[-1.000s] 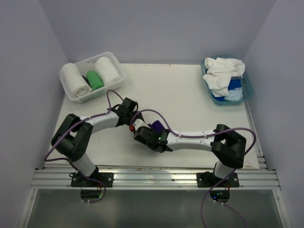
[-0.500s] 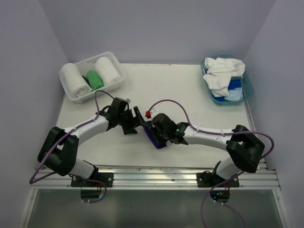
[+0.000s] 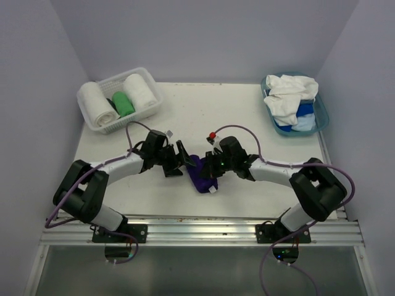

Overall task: Roll the towels
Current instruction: Roll the towel

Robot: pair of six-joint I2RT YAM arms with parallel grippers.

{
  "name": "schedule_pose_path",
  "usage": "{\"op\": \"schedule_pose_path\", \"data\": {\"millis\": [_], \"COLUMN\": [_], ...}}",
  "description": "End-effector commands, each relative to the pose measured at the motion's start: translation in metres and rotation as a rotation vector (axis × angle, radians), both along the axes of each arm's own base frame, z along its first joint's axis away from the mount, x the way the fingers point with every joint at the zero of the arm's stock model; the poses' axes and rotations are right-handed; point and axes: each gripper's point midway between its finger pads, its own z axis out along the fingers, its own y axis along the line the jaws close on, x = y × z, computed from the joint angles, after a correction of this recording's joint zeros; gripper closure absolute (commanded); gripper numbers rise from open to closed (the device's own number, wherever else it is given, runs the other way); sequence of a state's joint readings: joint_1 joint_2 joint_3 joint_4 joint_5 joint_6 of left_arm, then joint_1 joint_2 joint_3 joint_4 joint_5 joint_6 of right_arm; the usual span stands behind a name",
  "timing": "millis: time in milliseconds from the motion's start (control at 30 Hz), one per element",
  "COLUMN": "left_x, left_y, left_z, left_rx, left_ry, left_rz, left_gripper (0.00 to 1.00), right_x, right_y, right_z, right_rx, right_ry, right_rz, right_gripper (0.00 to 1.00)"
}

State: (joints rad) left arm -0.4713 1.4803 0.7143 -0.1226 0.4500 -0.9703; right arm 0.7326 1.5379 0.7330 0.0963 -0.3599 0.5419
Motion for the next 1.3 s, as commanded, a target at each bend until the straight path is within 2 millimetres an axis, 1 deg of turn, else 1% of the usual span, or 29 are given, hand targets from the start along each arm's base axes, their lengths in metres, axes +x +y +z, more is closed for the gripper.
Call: {"op": "schedule_pose_path", "data": {"millis": [0, 33, 67, 133, 200, 300, 333, 367, 400, 433, 467, 500, 533, 567, 600, 633, 667, 700, 733, 767, 800, 833, 867, 900, 1033, 1133, 1167, 1233, 1267], "left_x": [0.011, 0.011, 0.013, 0.015, 0.017, 0.021, 0.022, 0.022, 0.021, 0.020, 0.020, 0.020, 0.019, 0.017, 0.019, 0.014, 0.012, 0.012, 0.011, 0.010, 0.010, 0.010, 0.010, 0.010, 0.008, 0.008, 0.008, 0.008, 0.008], "left_y": [-0.016, -0.017, -0.020, -0.024, -0.028, -0.032, -0.033, -0.034, -0.034, -0.034, -0.034, -0.033, -0.032, -0.030, -0.029, -0.025, -0.022, -0.021, -0.020, -0.018, -0.018, -0.017, -0.016, -0.015, -0.013, -0.011, -0.011, -0.011, -0.010], "left_z": [0.005, 0.003, 0.005, 0.001, -0.002, -0.005, -0.006, -0.006, -0.009, -0.009, -0.011, -0.010, -0.011, -0.013, -0.011, -0.015, -0.017, -0.016, -0.015, -0.017, -0.016, -0.015, -0.017, -0.017, -0.018, -0.019, -0.019, -0.019, -0.019], "left_rx": [-0.098, -0.103, -0.113, -0.116, -0.111, -0.107, -0.106, -0.104, -0.100, -0.097, -0.091, -0.085, -0.078, -0.060, -0.056, -0.030, -0.009, -0.002, 0.002, 0.013, 0.015, 0.017, 0.027, 0.029, 0.036, 0.040, 0.042, 0.045, 0.048], "left_ry": [-0.041, -0.040, -0.039, -0.037, -0.030, -0.024, -0.020, -0.014, -0.003, 0.006, 0.016, 0.016, 0.022, 0.033, 0.021, 0.051, 0.061, 0.061, 0.063, 0.074, 0.072, 0.072, 0.079, 0.079, 0.091, 0.100, 0.100, 0.101, 0.103], "left_rz": [-0.018, -0.021, -0.026, -0.032, -0.038, -0.040, -0.040, -0.040, -0.040, -0.037, -0.034, -0.031, -0.028, -0.023, -0.017, -0.012, -0.004, 0.001, 0.004, 0.016, 0.019, 0.024, 0.034, 0.037, 0.052, 0.068, 0.071, 0.076, 0.083], "left_gripper": [0.16, 0.16, 0.17, 0.18, 0.21, 0.32, 0.36, 0.45, 0.49, 0.53, 0.57, 0.57, 0.58, 0.58, 0.58, 0.58, 0.58, 0.58, 0.58, 0.58, 0.58, 0.58, 0.58, 0.58, 0.58, 0.58, 0.58, 0.58, 0.58], "right_x": [-0.017, -0.012, -0.018, -0.015, -0.017, -0.014, -0.016, -0.013, -0.007, -0.009, -0.004, -0.002, 0.005, 0.006, 0.000, 0.008, 0.008, -0.001, -0.002, 0.005, -0.006, -0.004, -0.007, -0.008, -0.009, -0.011, -0.011, -0.014, -0.015], "right_y": [0.016, 0.017, 0.017, 0.018, 0.019, 0.018, 0.015, 0.015, 0.011, 0.003, -0.001, -0.007, -0.019, -0.026, -0.025, -0.037, -0.039, -0.032, -0.032, -0.036, -0.030, -0.024, -0.022, -0.017, -0.002, 0.010, 0.012, 0.018, 0.019], "right_z": [0.013, 0.014, 0.015, 0.012, 0.013, 0.011, 0.006, 0.010, 0.007, 0.000, 0.010, 0.011, 0.007, 0.018, 0.023, 0.025, 0.030, 0.038, 0.045, 0.049, 0.047, 0.055, 0.057, 0.060, 0.054, 0.055, 0.047, 0.045, 0.037], "right_rx": [0.166, 0.200, 0.227, 0.256, 0.281, 0.282, 0.254, 0.243, 0.207, 0.144, 0.129, 0.096, 0.006, -0.026, -0.065, -0.163, -0.207, -0.250, -0.286, -0.345, -0.393, -0.409, -0.467, -0.477, -0.614, -0.644, -0.671, -0.696, -0.723], "right_ry": [0.106, 0.116, 0.147, 0.185, 0.212, 0.229, 0.243, 0.227, 0.202, 0.202, 0.149, 0.124, 0.071, 0.020, -0.019, -0.092, -0.136, -0.202, -0.228, -0.285, -0.317, -0.357, -0.423, -0.447, -0.563, -0.616, -0.619, -0.641, -0.640], "right_rz": [0.085, 0.075, 0.099, 0.097, 0.112, 0.103, 0.102, 0.101, 0.067, 0.059, 0.034, 0.012, -0.036, -0.053, -0.043, -0.089, -0.093, -0.055, -0.052, -0.093, -0.048, -0.046, -0.042, -0.043, 0.000, 0.030, 0.044, 0.059, 0.072], "right_gripper": [1.00, 1.00, 1.00, 1.00, 1.00, 1.00, 0.99, 0.94, 0.86, 0.63, 0.52, 0.39, 0.35, 0.33, 0.31, 0.30, 0.29, 0.29, 0.29, 0.29, 0.29, 0.29, 0.29, 0.29, 0.29, 0.29, 0.29, 0.28, 0.28]}}
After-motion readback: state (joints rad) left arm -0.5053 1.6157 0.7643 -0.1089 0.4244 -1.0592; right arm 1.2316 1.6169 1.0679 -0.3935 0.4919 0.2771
